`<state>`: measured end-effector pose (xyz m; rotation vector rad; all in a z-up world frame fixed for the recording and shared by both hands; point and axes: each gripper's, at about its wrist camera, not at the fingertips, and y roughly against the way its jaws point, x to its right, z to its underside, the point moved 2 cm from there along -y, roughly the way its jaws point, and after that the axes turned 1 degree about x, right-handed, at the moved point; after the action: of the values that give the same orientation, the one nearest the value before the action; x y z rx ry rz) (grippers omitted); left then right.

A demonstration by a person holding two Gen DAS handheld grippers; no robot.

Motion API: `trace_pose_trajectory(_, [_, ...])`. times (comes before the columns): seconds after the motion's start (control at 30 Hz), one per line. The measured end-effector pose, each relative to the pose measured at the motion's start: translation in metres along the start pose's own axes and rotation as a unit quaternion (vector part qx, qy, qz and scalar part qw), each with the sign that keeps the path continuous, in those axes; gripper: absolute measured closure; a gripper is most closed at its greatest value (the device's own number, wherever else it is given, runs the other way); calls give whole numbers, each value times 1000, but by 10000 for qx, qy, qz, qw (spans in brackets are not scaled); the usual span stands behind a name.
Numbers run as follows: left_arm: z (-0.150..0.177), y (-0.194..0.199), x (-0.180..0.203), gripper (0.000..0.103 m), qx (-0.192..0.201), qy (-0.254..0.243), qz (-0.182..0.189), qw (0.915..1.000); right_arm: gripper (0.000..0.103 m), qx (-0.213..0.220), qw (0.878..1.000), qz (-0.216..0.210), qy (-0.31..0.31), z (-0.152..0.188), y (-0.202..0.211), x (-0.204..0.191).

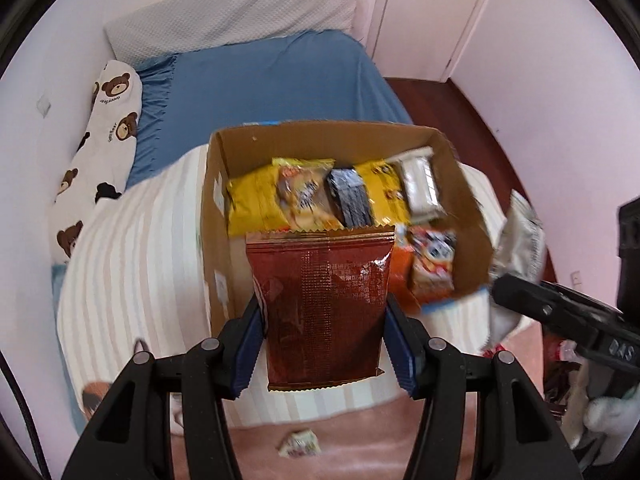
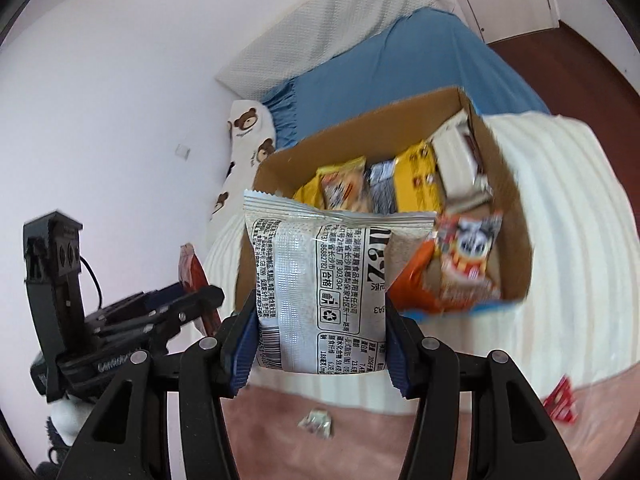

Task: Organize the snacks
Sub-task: 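Open both tools to drop the packets into the box and withdraw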

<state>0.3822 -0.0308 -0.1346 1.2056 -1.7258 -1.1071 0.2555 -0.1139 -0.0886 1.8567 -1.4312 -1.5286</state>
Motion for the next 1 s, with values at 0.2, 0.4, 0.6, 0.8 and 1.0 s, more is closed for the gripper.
trace_pose_trajectory(0.2, [-36, -53, -23, 50, -467, 128, -323, 9983, 46, -182, 9993, 327, -23, -27, -29, 15])
trace_pose_trajectory(0.4, [-36, -102, -42, 49, -998, 184, -642, 9928, 46, -485, 9975, 471, -211, -34, -66, 35])
trace_pose_trajectory(0.6, [-23, -126, -49, 39, -1341, 383, -616, 9883, 21, -976, 9916, 762, -377, -29, -98, 59])
trace_pose_trajectory(0.8, [-18, -125, -48, 11, -1220, 449, -563, 9899, 5, -1081, 9859, 1278, -77, -27, -105, 63])
trace_pose_trajectory(1.0, [-8, -113, -40, 11, -993, 598, -332, 9927, 3, -870, 9792, 1791, 396, -26, -99, 56])
